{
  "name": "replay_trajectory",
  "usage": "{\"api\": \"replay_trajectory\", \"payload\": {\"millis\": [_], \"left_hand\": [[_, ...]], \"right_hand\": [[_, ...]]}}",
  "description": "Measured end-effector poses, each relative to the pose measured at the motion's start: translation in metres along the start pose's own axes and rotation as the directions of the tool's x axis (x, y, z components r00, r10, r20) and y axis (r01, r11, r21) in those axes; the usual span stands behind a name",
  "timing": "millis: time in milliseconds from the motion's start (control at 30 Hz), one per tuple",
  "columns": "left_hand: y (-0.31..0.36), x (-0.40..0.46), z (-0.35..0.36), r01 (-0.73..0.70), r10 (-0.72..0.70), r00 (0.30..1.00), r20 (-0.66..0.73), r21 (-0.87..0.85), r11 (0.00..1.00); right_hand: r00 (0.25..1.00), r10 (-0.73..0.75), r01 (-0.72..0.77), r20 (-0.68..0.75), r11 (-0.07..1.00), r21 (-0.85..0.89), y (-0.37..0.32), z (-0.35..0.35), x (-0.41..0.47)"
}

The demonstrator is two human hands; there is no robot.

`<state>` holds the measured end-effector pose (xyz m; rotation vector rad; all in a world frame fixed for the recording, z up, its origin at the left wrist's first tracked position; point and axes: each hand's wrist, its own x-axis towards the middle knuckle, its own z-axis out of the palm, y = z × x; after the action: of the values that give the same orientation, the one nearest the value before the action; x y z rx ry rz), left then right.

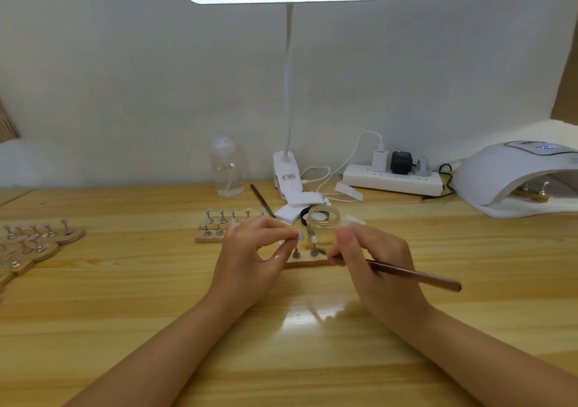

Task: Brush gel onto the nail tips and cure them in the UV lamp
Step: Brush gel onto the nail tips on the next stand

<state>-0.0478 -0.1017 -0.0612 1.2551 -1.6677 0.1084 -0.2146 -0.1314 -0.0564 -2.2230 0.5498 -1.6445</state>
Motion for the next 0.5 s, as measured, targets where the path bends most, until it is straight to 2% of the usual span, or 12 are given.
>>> {"api": "replay_trajectory", "payload": {"millis": [100,200,333,500], "left_hand": [[-0.0012,0.0002,0.0004,0.004,-0.004,1.0,-0.002,0.006,1.0],[-0.0017,0.0005,0.0007,0.005,-0.005,1.0,0.0,0.002,1.0],[-0.0014,0.0005,0.001,0.002,-0.002,1.0,0.003,0.003,1.0],[-0.0011,0.0004,0.0008,-0.004,0.003,1.0,0.017,0.013,1.0]], "right_hand": [[1.0,-0.008,0.009,0.009,0.997,-0.075,0.0006,0.0002,0.0019],[1.0,0.006,-0.005,0.02,0.999,-0.042,0.0006,0.0004,0.0005],[1.0,-0.015,0.016,0.014,0.996,-0.091,0.0024,0.0011,0.0014],[1.0,0.009,-0.009,0.007,0.999,-0.034,0.0008,0.0016,-0.001]]}}
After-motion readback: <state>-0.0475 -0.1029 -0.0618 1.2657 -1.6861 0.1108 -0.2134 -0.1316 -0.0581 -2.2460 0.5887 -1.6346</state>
